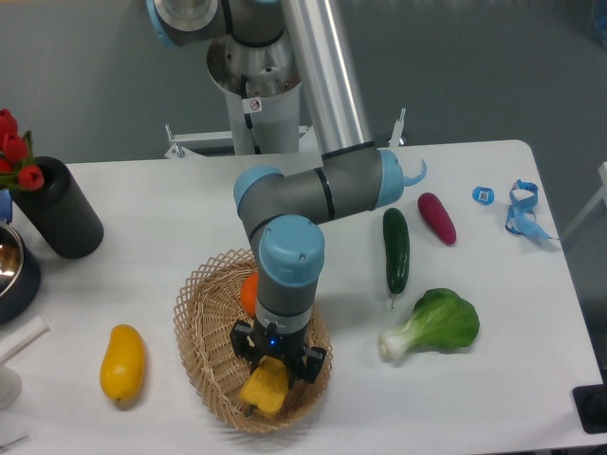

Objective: Pick up the yellow pepper from the basket
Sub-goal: 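Lift the yellow pepper out of the basket toward the bok choy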

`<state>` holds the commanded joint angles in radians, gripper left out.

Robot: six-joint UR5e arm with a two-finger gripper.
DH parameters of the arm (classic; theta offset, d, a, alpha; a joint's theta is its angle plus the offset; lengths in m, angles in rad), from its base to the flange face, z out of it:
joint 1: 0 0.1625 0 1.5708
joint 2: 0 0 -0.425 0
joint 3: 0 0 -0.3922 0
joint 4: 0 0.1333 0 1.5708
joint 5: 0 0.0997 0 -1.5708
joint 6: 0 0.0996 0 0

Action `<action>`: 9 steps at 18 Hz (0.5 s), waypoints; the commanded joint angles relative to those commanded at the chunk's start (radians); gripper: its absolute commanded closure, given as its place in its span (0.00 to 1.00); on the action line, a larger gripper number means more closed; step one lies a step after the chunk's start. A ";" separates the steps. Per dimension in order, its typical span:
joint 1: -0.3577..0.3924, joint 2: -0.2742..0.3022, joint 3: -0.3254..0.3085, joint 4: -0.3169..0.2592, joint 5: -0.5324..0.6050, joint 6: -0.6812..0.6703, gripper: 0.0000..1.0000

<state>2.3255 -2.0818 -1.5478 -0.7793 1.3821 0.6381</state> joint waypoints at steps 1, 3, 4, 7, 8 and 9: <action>0.009 0.015 0.009 0.000 0.000 -0.002 0.41; 0.023 0.035 0.034 0.000 0.000 -0.002 0.41; 0.041 0.061 0.050 0.000 0.000 -0.003 0.41; 0.078 0.095 0.087 0.000 -0.002 -0.005 0.41; 0.090 0.104 0.095 0.000 -0.003 -0.003 0.41; 0.100 0.114 0.109 0.000 -0.008 -0.003 0.41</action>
<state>2.4251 -1.9682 -1.4390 -0.7793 1.3745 0.6351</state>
